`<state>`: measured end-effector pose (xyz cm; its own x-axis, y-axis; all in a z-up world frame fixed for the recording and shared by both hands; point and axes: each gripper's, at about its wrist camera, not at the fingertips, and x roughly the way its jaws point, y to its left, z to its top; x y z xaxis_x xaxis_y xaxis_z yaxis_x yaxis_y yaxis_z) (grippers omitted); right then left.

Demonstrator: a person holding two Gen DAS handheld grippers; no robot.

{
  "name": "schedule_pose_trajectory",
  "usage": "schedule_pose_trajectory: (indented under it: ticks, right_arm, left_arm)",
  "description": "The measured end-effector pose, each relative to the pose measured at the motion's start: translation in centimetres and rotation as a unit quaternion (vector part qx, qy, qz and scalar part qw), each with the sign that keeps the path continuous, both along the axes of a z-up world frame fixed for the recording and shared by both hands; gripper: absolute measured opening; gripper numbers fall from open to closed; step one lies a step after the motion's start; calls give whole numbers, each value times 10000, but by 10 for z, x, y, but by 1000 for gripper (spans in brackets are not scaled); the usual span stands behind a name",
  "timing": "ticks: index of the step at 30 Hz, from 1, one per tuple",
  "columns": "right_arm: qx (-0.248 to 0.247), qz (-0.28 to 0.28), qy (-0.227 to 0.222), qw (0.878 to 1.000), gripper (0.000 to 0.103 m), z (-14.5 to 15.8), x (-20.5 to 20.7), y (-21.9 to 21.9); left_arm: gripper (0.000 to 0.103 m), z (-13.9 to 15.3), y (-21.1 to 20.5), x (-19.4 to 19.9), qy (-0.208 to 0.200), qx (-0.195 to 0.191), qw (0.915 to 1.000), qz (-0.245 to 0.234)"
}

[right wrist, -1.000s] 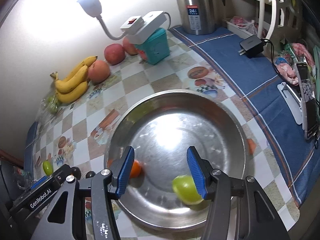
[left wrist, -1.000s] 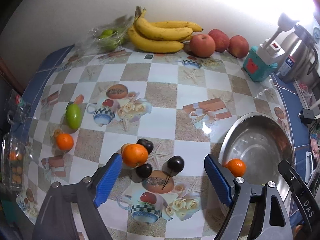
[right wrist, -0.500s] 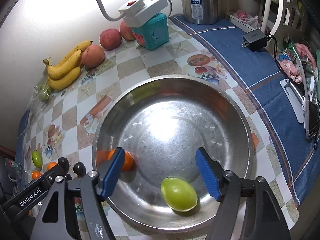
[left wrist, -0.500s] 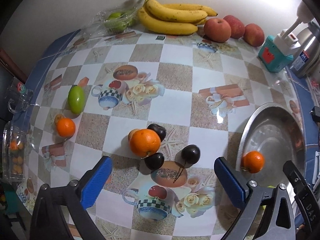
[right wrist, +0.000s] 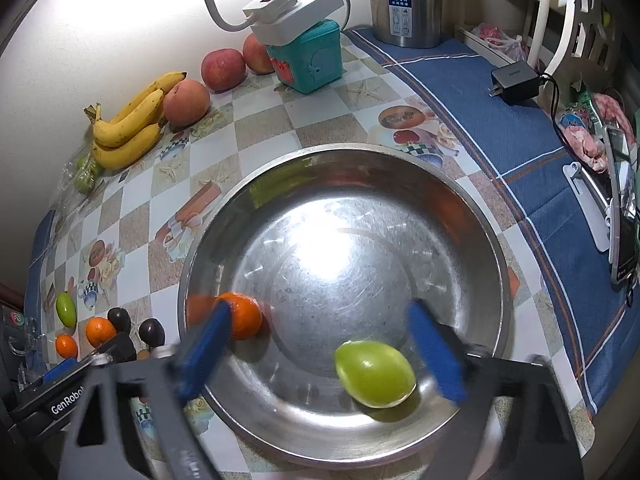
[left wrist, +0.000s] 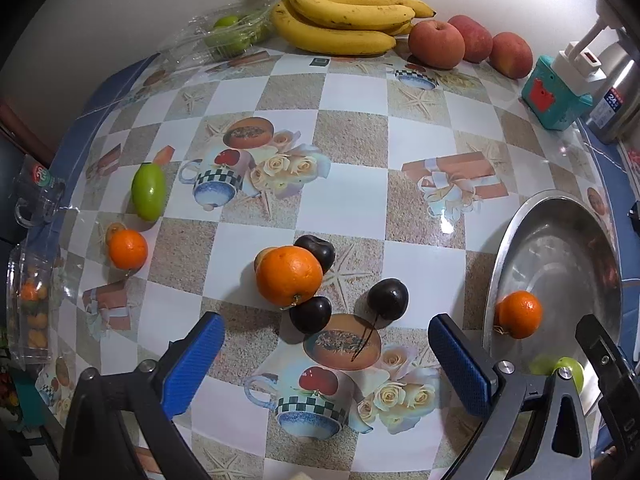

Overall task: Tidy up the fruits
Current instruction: 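Withdraw both grippers from the bowl back toward the fruit cluster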

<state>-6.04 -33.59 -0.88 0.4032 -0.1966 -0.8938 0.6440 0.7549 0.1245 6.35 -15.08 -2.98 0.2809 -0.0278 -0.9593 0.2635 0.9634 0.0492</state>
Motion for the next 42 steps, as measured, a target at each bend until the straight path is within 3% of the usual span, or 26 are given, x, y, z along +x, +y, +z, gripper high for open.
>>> schedule_pose_trajectory:
  ticks: [8,19,30,42]
  right_arm:
    - [-23,13,94,10000,100,-3,1,1]
    - [-52,-103,-189,9998,100,6,-3,-3]
    - [156,150,-376,9991,100,6,5,13]
    - [355,1120,-726,9904,100,18,31,64]
  left_arm:
    - [103,1,0,0,-28,-31,10000,-64]
    - [103,24,17,8,-204,-266,9989,-318]
    - [103,38,90,36,-413,-212,9976,508]
    - [103,49,131,48,-547,-436,9918,1071]
